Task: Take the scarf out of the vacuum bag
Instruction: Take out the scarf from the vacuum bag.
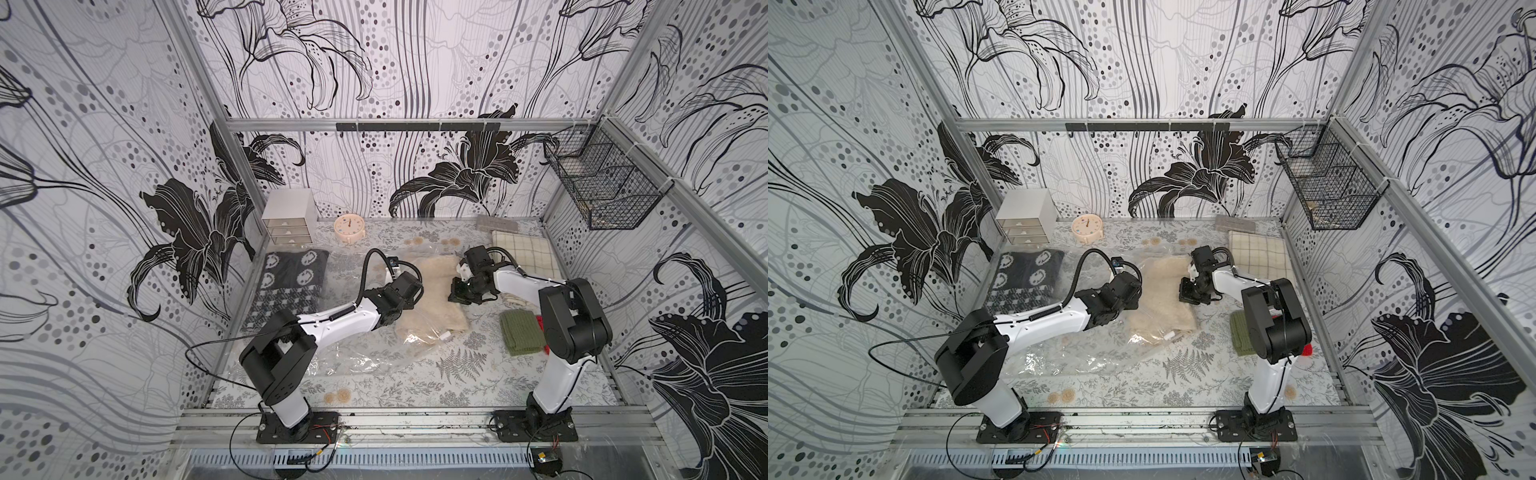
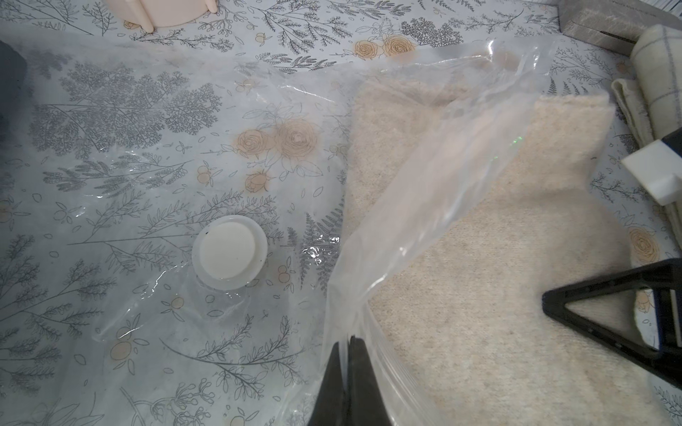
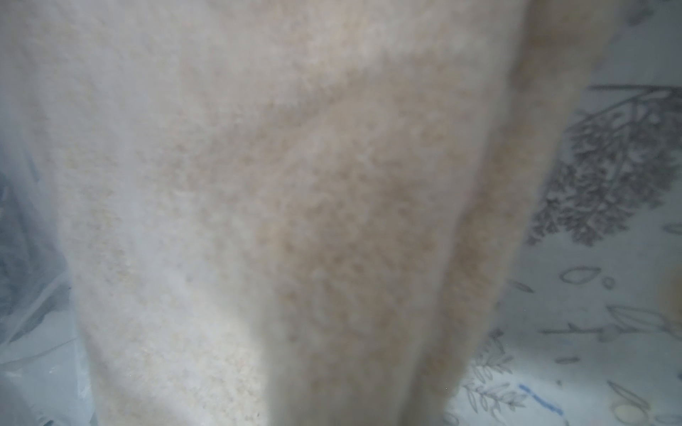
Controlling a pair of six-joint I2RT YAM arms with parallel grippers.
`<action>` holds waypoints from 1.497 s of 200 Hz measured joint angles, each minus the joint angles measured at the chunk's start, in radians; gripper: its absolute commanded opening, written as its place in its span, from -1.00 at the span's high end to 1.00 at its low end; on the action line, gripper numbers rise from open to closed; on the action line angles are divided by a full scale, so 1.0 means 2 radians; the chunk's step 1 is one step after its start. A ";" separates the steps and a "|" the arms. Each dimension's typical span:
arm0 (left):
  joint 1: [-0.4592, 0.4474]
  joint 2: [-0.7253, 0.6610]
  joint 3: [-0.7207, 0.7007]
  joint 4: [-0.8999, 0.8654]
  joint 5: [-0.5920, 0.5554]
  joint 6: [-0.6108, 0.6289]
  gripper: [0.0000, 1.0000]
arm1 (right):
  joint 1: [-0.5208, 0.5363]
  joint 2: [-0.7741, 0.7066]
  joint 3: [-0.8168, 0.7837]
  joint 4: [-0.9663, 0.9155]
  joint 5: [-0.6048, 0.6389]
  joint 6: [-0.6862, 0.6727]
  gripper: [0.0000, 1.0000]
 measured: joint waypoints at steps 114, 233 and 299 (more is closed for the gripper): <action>0.000 0.000 0.009 -0.005 0.000 0.005 1.00 | -0.039 -0.042 0.000 -0.056 0.030 -0.019 1.00; -0.007 0.000 0.018 -0.013 -0.006 0.016 1.00 | -0.062 -0.051 0.000 -0.095 0.077 -0.026 1.00; -0.014 0.000 0.019 -0.013 -0.015 0.019 1.00 | -0.063 -0.049 0.004 -0.090 0.073 -0.026 1.00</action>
